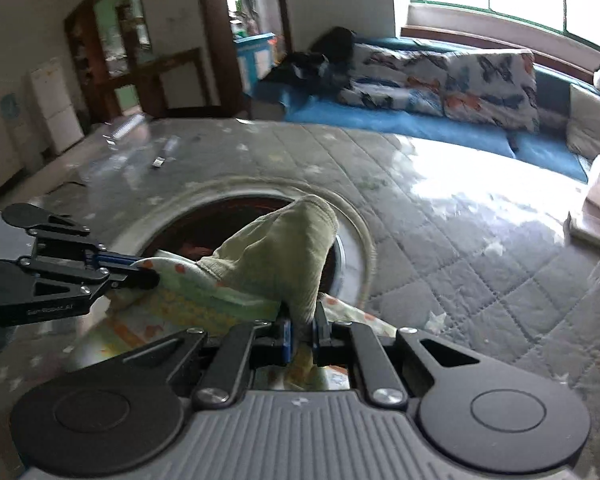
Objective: Fold clothes
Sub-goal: 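Lift the hem with both grippers and fold it up over the collar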
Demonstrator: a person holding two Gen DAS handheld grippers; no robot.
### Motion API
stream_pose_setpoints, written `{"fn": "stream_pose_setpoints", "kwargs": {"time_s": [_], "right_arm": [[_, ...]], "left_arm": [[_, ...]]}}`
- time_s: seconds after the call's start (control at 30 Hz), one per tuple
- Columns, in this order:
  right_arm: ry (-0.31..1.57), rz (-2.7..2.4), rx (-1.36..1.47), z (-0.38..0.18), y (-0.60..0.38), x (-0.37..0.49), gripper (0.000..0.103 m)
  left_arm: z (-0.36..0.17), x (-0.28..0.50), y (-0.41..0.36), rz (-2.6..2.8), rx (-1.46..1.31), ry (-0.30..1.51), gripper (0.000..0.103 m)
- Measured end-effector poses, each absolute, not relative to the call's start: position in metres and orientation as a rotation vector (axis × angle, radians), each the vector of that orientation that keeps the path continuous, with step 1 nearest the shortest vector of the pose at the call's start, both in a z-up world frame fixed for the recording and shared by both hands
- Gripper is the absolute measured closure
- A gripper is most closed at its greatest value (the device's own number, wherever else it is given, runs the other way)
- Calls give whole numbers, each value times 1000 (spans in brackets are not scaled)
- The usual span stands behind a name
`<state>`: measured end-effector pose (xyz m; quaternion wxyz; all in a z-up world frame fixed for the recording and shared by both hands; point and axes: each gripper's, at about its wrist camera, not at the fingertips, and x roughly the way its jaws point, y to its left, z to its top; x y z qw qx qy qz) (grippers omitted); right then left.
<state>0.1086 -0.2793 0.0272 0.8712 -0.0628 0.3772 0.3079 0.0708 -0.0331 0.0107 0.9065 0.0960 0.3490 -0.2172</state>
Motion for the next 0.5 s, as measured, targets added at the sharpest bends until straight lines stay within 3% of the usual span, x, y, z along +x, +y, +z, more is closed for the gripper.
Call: {"fn": "stream_pose_setpoints", "kwargs": {"time_s": [0.1, 0.17, 0.23, 0.4, 0.5], "right_arm": [[786, 620, -111, 11, -279, 119, 90], [771, 610, -93, 11, -284, 123, 75], [720, 577, -111, 21, -295, 116, 70], [574, 544, -184, 52, -312, 77, 67], [581, 582, -157, 51, -318, 55, 67]], "left_arm": [[-4, 87, -33, -435, 186, 765, 98], [-7, 85, -32, -434, 174, 768, 97], [-6, 84, -31, -433, 174, 764, 97], [2, 85, -31, -419, 165, 741, 97], [7, 86, -31, -408, 157, 726, 97]]}}
